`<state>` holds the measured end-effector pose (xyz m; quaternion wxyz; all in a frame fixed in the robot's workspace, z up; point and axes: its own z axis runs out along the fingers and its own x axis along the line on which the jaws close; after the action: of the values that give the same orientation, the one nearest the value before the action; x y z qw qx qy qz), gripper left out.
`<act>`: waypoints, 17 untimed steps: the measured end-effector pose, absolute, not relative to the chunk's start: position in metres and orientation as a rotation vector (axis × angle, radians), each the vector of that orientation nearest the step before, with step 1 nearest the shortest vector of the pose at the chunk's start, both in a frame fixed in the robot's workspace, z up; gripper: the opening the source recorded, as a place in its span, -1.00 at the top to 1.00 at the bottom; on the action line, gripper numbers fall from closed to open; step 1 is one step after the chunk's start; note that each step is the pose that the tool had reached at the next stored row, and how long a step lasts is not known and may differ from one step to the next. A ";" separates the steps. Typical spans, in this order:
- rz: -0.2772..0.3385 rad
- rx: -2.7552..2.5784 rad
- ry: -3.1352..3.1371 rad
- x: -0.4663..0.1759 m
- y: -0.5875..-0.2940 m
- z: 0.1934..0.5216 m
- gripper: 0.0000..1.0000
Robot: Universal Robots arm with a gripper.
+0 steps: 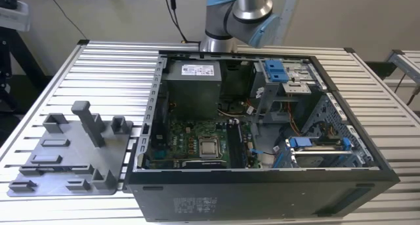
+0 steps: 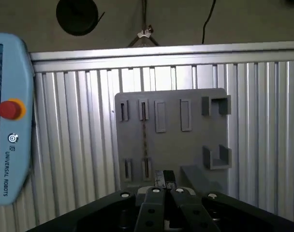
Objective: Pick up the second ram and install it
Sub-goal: 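Pick up the second ram and move it above second insertion slot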
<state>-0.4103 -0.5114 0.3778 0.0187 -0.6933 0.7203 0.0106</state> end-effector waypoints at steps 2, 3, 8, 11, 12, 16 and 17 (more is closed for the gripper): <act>0.034 -2.194 2.196 -0.410 -0.511 0.378 0.79; 0.034 -2.213 2.178 -0.410 -0.511 0.377 0.79; 0.036 -2.278 2.110 -0.410 -0.511 0.377 0.79; 0.036 -2.280 2.108 -0.410 -0.511 0.377 0.79; 0.036 -2.280 2.108 -0.410 -0.511 0.377 0.79; 0.036 -2.282 2.105 -0.410 -0.511 0.377 0.79; 0.036 -2.283 2.105 -0.410 -0.511 0.377 0.79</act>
<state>-0.4103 -0.5114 0.3769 0.0181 -0.7350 0.6777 0.0117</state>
